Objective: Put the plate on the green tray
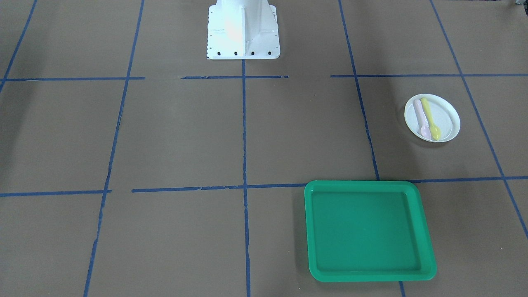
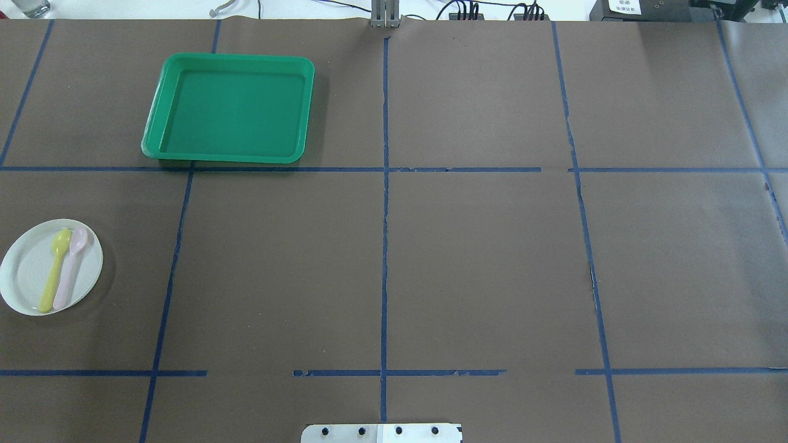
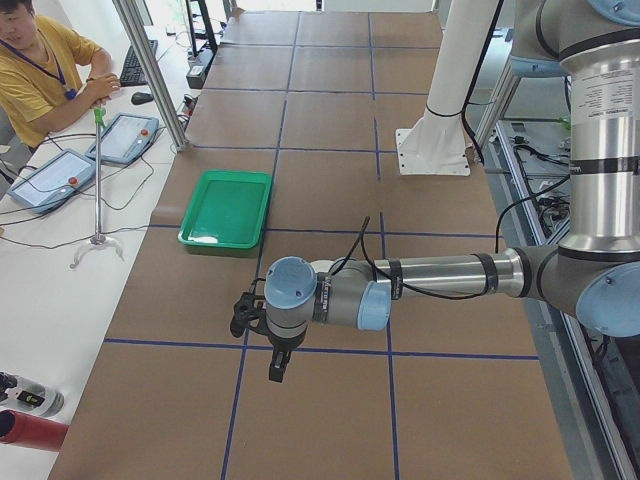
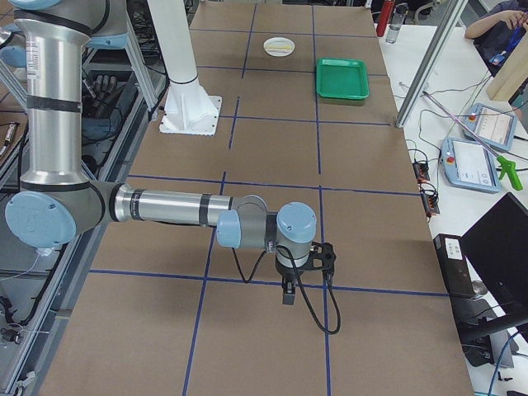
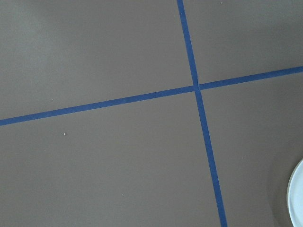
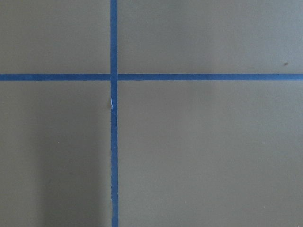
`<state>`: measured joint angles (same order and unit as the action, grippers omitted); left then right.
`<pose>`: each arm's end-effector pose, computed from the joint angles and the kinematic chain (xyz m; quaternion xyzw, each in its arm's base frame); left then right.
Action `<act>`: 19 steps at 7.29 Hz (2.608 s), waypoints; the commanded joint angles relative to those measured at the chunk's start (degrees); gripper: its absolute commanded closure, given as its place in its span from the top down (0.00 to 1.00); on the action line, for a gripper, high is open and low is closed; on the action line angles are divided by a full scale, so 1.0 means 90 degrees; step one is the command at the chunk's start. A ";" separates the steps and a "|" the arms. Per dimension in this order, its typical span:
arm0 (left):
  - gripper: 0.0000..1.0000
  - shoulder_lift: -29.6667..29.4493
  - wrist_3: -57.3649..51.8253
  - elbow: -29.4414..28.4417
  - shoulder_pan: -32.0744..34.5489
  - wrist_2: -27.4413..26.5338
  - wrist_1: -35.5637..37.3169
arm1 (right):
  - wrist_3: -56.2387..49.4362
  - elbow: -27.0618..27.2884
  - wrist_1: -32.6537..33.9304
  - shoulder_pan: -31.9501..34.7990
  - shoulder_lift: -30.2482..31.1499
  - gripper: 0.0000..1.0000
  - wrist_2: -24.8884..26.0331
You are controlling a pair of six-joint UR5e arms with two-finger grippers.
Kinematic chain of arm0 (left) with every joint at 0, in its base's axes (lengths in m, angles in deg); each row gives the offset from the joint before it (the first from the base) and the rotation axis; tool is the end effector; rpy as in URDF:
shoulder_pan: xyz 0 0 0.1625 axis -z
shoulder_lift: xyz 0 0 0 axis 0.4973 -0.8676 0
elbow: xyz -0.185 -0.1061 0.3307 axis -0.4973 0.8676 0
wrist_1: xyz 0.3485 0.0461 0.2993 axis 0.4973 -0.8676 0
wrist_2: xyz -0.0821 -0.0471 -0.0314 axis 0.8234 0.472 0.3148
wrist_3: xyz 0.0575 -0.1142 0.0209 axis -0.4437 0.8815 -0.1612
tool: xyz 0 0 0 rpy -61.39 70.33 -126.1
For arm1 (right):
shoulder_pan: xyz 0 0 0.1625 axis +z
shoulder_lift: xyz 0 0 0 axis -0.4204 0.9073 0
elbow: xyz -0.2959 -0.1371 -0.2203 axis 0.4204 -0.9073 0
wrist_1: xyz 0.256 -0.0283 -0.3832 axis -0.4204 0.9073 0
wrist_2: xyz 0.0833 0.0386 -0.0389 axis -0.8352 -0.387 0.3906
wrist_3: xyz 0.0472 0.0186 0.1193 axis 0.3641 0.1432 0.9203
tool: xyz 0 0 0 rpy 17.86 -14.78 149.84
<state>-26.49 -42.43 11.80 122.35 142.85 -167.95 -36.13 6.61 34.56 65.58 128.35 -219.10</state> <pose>-0.0674 -0.5067 0.6670 0.0923 0.3601 0.0566 0.9266 0.0532 -0.5128 0.6665 0.0027 -0.3455 0.0134 0.9383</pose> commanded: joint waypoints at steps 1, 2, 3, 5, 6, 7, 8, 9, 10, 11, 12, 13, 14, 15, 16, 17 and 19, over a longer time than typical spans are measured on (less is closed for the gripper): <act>1.00 -0.0009 -0.0030 0.0003 0.0002 0.0000 -0.0019 | -0.0005 0.0000 0.0000 0.0000 0.0000 1.00 0.0000; 1.00 -0.0019 0.0018 -0.0017 0.0002 0.0000 0.0001 | -0.0005 0.0000 0.0000 0.0000 0.0000 1.00 0.0000; 1.00 -0.0029 0.0018 -0.0007 -0.0007 -0.0029 0.0001 | -0.0005 0.0000 0.0000 0.0000 0.0000 1.00 0.0000; 1.00 0.0000 -0.0030 0.0032 0.0002 -0.0001 -0.0009 | 0.0005 0.0000 0.0000 0.0000 0.0000 1.00 0.0000; 1.00 -0.0048 -0.0040 0.0051 -0.0007 0.0000 -0.0028 | 0.0005 0.0000 0.0000 0.0000 0.0000 1.00 0.0000; 1.00 -0.0048 -0.0050 -0.0016 -0.0017 0.0000 -0.0386 | -0.0005 0.0000 0.0000 0.0000 0.0000 1.00 0.0000; 1.00 -0.0039 -0.0040 -0.0200 -0.0182 0.0009 -0.0631 | 0.0005 0.0000 0.0000 0.0000 0.0000 1.00 0.0000; 1.00 -0.0038 -0.0021 -0.0338 -0.0319 0.0019 -0.0643 | 0.0005 0.0000 0.0000 0.0000 0.0000 1.00 0.0000; 1.00 -0.0048 0.0008 -0.0416 -0.0426 0.0029 -0.0711 | 0.0005 0.0000 0.0000 0.0000 0.0000 1.00 0.0000; 1.00 -0.0048 0.0028 -0.0659 -0.0563 0.0068 -0.1234 | -0.0005 0.0000 0.0000 0.0000 0.0000 1.00 0.0000; 1.00 -0.0145 0.0666 -0.1251 -0.0641 0.0290 -0.1993 | 0.0005 0.0000 0.0000 0.0000 0.0000 1.00 0.0000; 1.00 -0.0204 0.1601 -0.1373 -0.0971 0.0583 -0.2291 | 0.0005 0.0000 0.0000 0.0000 0.0000 1.00 0.0000; 1.00 -0.0204 0.2306 -0.1190 -0.1119 0.0643 -0.2371 | 0.0005 0.0000 0.0000 0.0000 0.0000 1.00 0.0000; 1.00 -0.0466 0.3270 -0.1024 -0.1807 0.0625 -0.2643 | 0.0005 0.0000 0.0000 0.0000 -0.0010 1.00 0.0000; 1.00 -0.0700 0.3928 -0.1032 -0.2288 0.0586 -0.2694 | 0.0005 0.0000 0.0000 0.0000 0.0000 1.00 0.0000; 1.00 -0.0703 0.3925 -0.1052 -0.2370 0.0566 -0.2704 | 0.0005 0.0000 0.0000 0.0000 -0.0010 1.00 0.0000; 1.00 -0.0635 0.3905 -0.1032 -0.2720 0.0088 -0.2878 | 0.0005 0.0000 0.0000 0.0000 -0.0010 1.00 0.0000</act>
<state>-32.54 -7.42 2.68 100.01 145.23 -192.44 -36.08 6.61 34.56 65.58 128.31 -219.11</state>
